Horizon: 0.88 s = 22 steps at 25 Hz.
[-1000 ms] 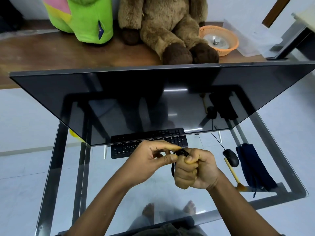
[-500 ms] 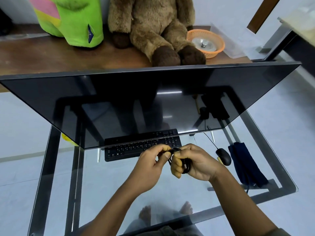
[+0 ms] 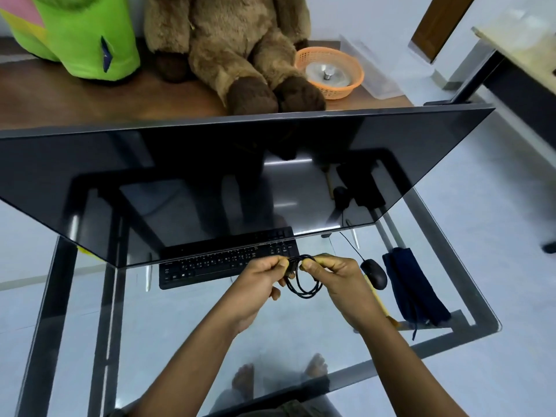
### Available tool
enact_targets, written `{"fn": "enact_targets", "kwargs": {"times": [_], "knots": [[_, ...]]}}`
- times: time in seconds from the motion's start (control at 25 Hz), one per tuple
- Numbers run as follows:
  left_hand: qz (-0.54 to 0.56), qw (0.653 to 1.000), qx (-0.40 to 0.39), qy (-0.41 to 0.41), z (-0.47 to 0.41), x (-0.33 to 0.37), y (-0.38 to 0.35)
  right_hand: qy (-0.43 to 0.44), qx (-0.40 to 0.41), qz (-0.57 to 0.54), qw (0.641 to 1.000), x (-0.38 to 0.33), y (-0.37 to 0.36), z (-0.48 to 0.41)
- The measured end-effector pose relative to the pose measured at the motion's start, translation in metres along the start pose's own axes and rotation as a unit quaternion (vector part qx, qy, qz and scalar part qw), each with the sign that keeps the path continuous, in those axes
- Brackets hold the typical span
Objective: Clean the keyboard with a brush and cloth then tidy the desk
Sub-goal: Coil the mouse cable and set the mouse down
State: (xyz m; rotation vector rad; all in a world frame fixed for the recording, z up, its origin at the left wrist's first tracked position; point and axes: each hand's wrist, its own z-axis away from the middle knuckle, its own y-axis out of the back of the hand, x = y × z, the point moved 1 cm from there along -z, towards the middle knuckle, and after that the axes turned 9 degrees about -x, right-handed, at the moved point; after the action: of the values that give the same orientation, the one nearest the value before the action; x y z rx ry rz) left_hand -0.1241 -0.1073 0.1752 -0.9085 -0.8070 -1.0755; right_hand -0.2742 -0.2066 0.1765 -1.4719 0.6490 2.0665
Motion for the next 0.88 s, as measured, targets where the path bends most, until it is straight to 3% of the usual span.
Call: {"fn": "enact_targets", "kwargs": {"times": [0.16, 0.32, 0.52, 0.64, 0.76, 0.88], "knots": [[0.044, 0.999, -0.021, 0.011, -0.019, -0.003, -0.021, 0.002, 0.02, -0.014, 1.0, 0.005, 0.027, 0.002], [-0.125, 0.991, 0.002, -0.053, -0.045, -0.011, -0.04, -0.026, 0.026, -0.024, 0.999, 0.024, 0.057, -0.004], [-0.318, 0.942, 0.094, -0.055, -0.087, -0.045, -0.062, -0.105, 0.009, -0.078, 0.991, 0.064, 0.093, -0.021], [-0.25, 0.964, 0.087, -0.001, -0.111, -0.069, -0.071, -0.138, -0.001, -0.064, 0.988, 0.092, 0.11, -0.027], [-0.168, 0.979, 0.101, 0.061, -0.134, -0.093, -0.074, -0.17, 0.041, -0.011, 0.985, 0.125, 0.137, -0.027], [-0.109, 0.981, 0.133, 0.095, -0.158, -0.115, -0.073, -0.209, 0.094, 0.203, 0.952, 0.167, 0.172, -0.017]]}}
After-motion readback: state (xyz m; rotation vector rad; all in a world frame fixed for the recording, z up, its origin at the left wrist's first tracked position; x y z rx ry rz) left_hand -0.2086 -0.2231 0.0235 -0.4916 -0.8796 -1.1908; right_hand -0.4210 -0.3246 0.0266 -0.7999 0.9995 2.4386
